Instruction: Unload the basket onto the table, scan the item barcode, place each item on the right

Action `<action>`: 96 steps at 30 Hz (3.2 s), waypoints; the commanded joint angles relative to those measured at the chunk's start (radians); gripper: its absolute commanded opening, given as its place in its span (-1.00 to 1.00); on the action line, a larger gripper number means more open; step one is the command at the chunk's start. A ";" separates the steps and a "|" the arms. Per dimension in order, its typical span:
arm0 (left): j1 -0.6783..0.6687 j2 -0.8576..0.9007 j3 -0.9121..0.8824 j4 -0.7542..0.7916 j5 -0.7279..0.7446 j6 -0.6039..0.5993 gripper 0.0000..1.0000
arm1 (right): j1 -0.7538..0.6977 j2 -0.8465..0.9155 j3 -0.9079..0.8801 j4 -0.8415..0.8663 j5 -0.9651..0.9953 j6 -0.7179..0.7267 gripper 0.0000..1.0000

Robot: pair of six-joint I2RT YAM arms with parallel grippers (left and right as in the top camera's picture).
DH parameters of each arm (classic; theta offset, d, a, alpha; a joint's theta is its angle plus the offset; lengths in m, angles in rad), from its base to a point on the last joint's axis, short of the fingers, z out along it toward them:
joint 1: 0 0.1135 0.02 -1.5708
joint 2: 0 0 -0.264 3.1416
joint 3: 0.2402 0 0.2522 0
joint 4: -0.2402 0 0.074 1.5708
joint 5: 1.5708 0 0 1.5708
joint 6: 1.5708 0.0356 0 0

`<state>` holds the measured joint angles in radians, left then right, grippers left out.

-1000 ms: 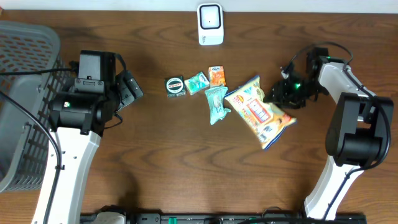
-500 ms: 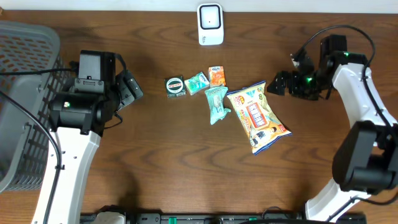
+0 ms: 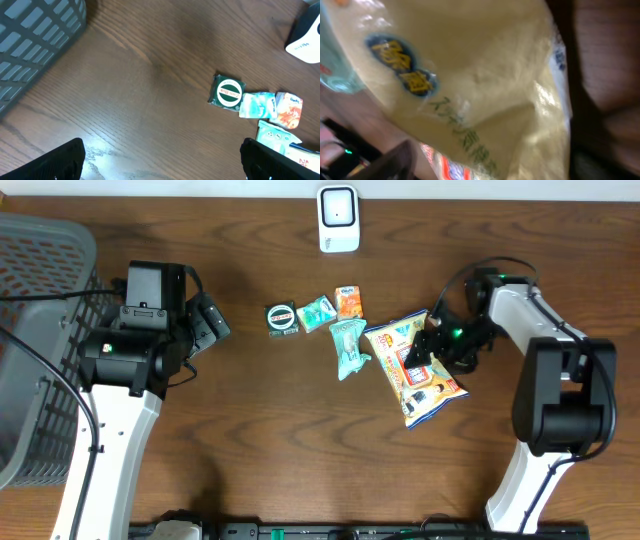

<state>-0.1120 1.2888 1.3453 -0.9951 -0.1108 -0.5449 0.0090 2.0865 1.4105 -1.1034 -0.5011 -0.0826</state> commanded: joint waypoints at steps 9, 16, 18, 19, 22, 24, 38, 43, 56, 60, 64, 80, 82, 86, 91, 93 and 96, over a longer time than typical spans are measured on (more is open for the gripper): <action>0.004 -0.002 0.014 -0.003 -0.006 0.010 0.96 | 0.061 0.019 0.003 0.075 -0.060 0.037 -0.98; 0.004 -0.002 0.014 -0.003 -0.006 0.010 0.96 | -0.027 -0.166 0.208 0.083 -0.013 0.063 -0.97; 0.004 -0.002 0.014 -0.003 -0.006 0.010 0.96 | -0.027 -0.220 0.227 0.086 0.030 0.063 -0.97; 0.004 -0.002 0.014 -0.003 -0.006 0.010 0.96 | -0.027 -0.245 0.227 0.090 0.058 0.063 -0.97; 0.004 -0.002 0.014 -0.003 -0.006 0.010 0.95 | -0.020 -0.298 0.227 0.089 0.242 0.109 -0.97; 0.004 -0.002 0.014 -0.003 -0.006 0.010 0.96 | -0.004 -0.318 0.227 0.082 0.508 0.188 -0.97; 0.004 -0.002 0.014 -0.003 -0.006 0.010 0.95 | 0.208 -0.222 -0.023 0.256 1.191 0.449 -0.98; 0.004 -0.002 0.014 -0.003 -0.006 0.010 0.95 | 0.296 -0.180 -0.040 0.254 1.104 0.460 -0.85; 0.004 -0.002 0.014 -0.003 -0.006 0.010 0.96 | 0.389 -0.243 0.200 0.114 0.883 0.431 0.85; 0.004 -0.002 0.014 -0.003 -0.006 0.010 0.96 | 0.338 -0.243 0.278 0.085 0.883 0.369 0.92; 0.004 -0.002 0.014 -0.003 -0.006 0.010 0.96 | 0.265 -0.235 0.268 0.086 0.716 0.353 -0.28; 0.004 -0.002 0.014 -0.003 -0.006 0.010 0.96 | 0.228 -0.218 -0.238 0.429 0.360 0.299 -0.98; 0.004 -0.002 0.014 -0.003 -0.006 0.010 0.96 | 0.228 -0.219 -0.237 0.414 0.359 0.299 -0.98; 0.004 -0.002 0.014 -0.003 -0.006 0.010 0.96 | 0.228 -0.241 -0.155 0.332 0.360 0.299 -0.98; 0.004 -0.002 0.014 -0.003 -0.006 0.010 0.95 | 0.214 -0.264 0.068 0.197 0.376 0.294 -0.98; 0.004 -0.002 0.014 -0.003 -0.006 0.010 0.95 | 0.212 -0.264 0.113 0.201 0.389 0.290 -0.98; 0.004 -0.002 0.014 -0.003 -0.006 0.010 0.96 | 0.212 -0.262 0.117 0.265 0.397 0.290 -0.98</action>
<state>-0.1120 1.2888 1.3453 -0.9955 -0.1108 -0.5449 0.2272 1.8393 1.5154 -0.8528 -0.1253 0.2173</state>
